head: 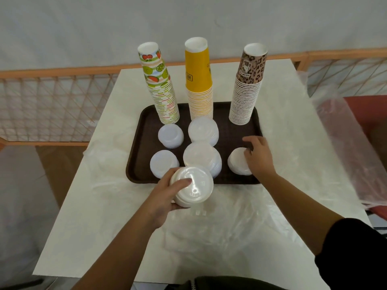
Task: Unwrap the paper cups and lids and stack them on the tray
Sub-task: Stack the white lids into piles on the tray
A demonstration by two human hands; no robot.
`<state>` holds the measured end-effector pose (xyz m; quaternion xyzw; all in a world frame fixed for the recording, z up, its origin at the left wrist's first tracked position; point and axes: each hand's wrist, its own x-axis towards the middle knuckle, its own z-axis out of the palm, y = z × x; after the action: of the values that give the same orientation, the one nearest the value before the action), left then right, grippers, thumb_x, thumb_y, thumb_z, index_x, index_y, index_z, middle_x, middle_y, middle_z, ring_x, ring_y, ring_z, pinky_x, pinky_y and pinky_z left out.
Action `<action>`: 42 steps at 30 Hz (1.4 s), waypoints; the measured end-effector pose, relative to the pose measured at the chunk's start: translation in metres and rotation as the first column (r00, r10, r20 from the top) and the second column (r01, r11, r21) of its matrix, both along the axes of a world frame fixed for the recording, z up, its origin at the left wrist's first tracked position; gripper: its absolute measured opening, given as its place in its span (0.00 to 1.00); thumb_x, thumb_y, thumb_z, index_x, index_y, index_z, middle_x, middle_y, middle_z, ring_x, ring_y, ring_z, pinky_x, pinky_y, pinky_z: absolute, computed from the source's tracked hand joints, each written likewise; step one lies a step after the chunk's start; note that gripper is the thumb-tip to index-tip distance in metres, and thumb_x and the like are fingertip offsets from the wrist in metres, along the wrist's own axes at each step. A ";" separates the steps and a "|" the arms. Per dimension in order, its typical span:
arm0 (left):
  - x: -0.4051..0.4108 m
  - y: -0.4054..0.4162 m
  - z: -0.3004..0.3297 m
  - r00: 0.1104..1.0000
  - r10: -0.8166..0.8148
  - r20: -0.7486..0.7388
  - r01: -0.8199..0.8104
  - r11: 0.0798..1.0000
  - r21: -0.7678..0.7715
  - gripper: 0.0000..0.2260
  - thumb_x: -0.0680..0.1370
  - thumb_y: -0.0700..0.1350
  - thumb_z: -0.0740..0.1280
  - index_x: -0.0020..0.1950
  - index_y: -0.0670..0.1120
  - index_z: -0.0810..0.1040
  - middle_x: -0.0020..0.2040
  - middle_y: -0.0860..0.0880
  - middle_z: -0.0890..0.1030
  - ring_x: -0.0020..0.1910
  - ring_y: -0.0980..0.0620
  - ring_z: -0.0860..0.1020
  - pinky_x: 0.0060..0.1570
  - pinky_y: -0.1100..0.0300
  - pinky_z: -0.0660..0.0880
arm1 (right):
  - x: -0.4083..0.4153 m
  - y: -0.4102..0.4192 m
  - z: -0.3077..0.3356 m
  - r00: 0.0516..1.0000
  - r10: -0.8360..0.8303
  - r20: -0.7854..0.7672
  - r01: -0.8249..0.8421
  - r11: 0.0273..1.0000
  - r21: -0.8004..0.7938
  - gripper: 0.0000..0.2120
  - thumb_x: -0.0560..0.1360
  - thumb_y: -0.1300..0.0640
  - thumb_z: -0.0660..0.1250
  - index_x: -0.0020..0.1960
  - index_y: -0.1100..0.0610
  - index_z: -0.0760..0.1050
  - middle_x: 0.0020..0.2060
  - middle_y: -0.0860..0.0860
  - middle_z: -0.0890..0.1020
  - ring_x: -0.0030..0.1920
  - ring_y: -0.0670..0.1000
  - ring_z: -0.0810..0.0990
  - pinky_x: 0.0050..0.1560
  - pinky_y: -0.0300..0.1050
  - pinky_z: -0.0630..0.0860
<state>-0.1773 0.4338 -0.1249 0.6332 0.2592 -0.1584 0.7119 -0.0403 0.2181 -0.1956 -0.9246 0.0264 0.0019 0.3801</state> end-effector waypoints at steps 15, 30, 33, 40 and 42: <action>0.066 -0.057 0.031 0.865 -0.429 0.261 -0.017 0.495 0.869 0.44 0.68 0.56 0.75 0.75 0.58 0.51 0.74 0.52 0.59 0.71 0.52 0.62 0.63 0.58 0.68 | -0.034 0.043 0.091 0.847 0.448 -0.288 0.086 0.419 0.904 0.33 0.70 0.50 0.69 0.70 0.38 0.58 0.68 0.49 0.68 0.65 0.56 0.73 0.57 0.52 0.78; 0.163 -0.056 0.034 0.851 -0.454 0.265 0.281 0.818 0.502 0.37 0.65 0.44 0.79 0.69 0.54 0.65 0.57 0.54 0.72 0.56 0.55 0.73 0.51 0.61 0.75 | 0.039 0.001 0.060 0.805 0.454 -0.381 0.314 0.220 0.924 0.21 0.73 0.49 0.64 0.63 0.59 0.72 0.60 0.60 0.78 0.59 0.58 0.79 0.56 0.56 0.78; 0.182 -0.074 0.022 0.857 -0.448 0.254 0.216 0.761 0.612 0.35 0.65 0.46 0.79 0.67 0.48 0.67 0.57 0.53 0.72 0.57 0.54 0.71 0.54 0.59 0.71 | 0.060 -0.001 0.049 0.825 0.331 -0.458 0.374 0.288 0.882 0.22 0.77 0.48 0.63 0.66 0.59 0.70 0.60 0.60 0.78 0.58 0.59 0.79 0.52 0.55 0.80; 0.212 -0.104 -0.019 0.891 -0.437 0.119 0.208 0.629 0.749 0.39 0.63 0.52 0.79 0.68 0.45 0.65 0.62 0.45 0.73 0.62 0.46 0.72 0.56 0.53 0.72 | 0.088 -0.004 0.020 0.822 0.087 -0.563 0.432 0.548 0.716 0.22 0.79 0.45 0.60 0.67 0.58 0.69 0.58 0.56 0.78 0.58 0.55 0.77 0.59 0.52 0.75; 0.215 -0.109 -0.026 0.887 -0.456 0.070 0.247 0.597 0.763 0.40 0.63 0.52 0.79 0.68 0.45 0.64 0.62 0.44 0.72 0.62 0.45 0.72 0.56 0.52 0.72 | 0.091 -0.003 0.014 0.807 0.054 -0.587 0.420 0.647 0.636 0.22 0.79 0.43 0.57 0.65 0.57 0.70 0.57 0.55 0.79 0.57 0.55 0.77 0.63 0.53 0.73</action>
<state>0.0375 0.3251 -0.1507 0.9183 0.0747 -0.0951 0.3769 0.0505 0.2146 -0.1814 -0.6368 0.2312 0.2412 0.6949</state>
